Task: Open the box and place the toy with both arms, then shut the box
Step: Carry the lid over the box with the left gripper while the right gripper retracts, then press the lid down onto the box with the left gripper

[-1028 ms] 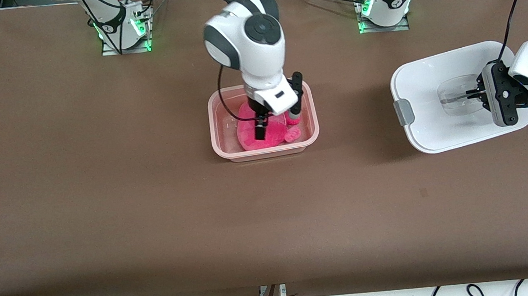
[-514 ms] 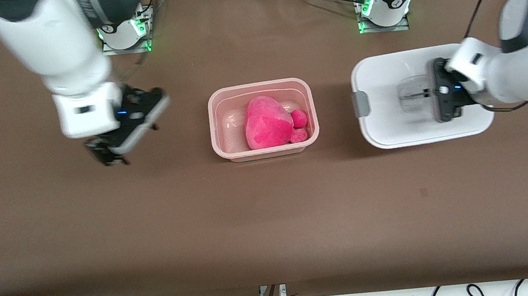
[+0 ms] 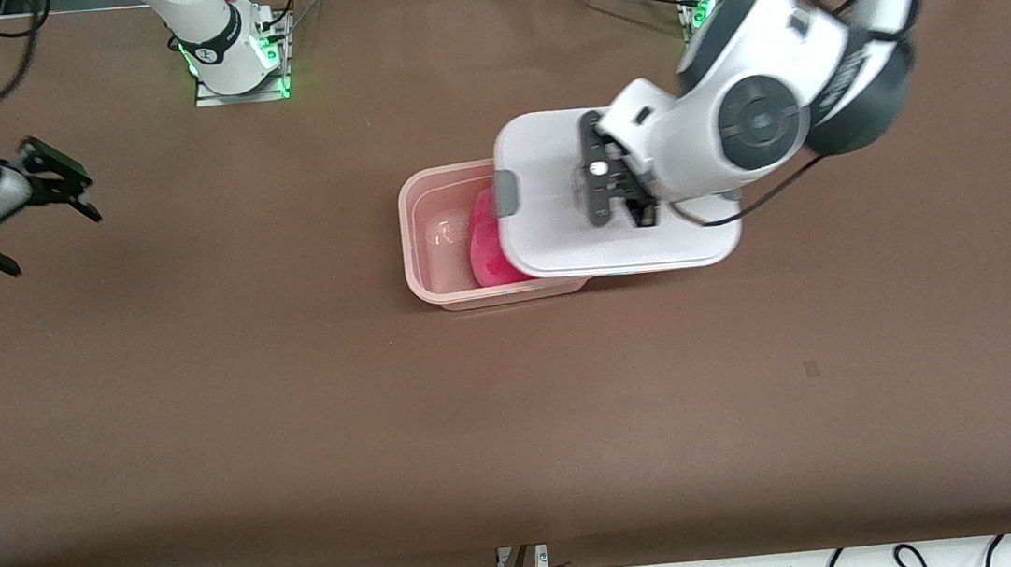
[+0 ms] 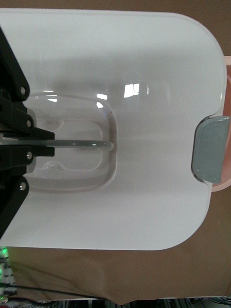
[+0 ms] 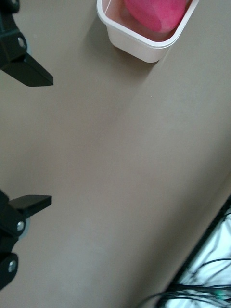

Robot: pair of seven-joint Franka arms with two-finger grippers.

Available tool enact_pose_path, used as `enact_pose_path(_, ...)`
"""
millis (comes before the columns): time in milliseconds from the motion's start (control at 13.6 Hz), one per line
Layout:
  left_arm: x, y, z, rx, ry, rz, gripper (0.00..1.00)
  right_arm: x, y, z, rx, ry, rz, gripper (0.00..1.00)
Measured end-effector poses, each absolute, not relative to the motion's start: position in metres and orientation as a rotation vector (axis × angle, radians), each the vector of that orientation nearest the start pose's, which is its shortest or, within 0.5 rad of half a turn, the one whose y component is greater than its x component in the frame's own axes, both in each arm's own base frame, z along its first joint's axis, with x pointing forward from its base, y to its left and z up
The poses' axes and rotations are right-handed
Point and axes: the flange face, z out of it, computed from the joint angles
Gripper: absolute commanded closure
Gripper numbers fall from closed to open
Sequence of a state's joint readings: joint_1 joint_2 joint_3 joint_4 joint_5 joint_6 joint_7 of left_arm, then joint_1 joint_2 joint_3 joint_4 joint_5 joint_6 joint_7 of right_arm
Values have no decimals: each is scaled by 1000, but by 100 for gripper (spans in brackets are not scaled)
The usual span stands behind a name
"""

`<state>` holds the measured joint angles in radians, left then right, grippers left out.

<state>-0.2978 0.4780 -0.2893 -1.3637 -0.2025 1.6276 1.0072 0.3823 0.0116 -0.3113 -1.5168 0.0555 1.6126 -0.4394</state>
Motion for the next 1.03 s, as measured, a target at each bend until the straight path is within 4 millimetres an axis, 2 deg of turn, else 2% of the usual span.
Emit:
enact_pose_path(73, 569, -381, 428, -2510, 2447, 151, 100, 553, 41, 649, -3023, -648, -125, 0)
enact_pose_path(220, 563, -414, 409, -2518, 2434, 76, 100, 546, 43, 644, -3055, -401, -89, 0)
enact_pose_path(440, 548, -446, 387, -2513, 2442, 79, 100, 544, 52, 631, -3089, -215, -43, 0)
enact_pose_path(661, 543, -457, 367, -2530, 2430, 109, 100, 545, 42, 631, -3107, -167, -43, 0)
enact_pose_path(807, 541, -465, 363, -2575, 2380, 105, 100, 546, 34, 631, -3108, -145, -44, 0)
enact_pose_path(1028, 536, -471, 362, -2613, 2327, 122, 100, 546, 32, 633, -3108, -139, -55, 0)
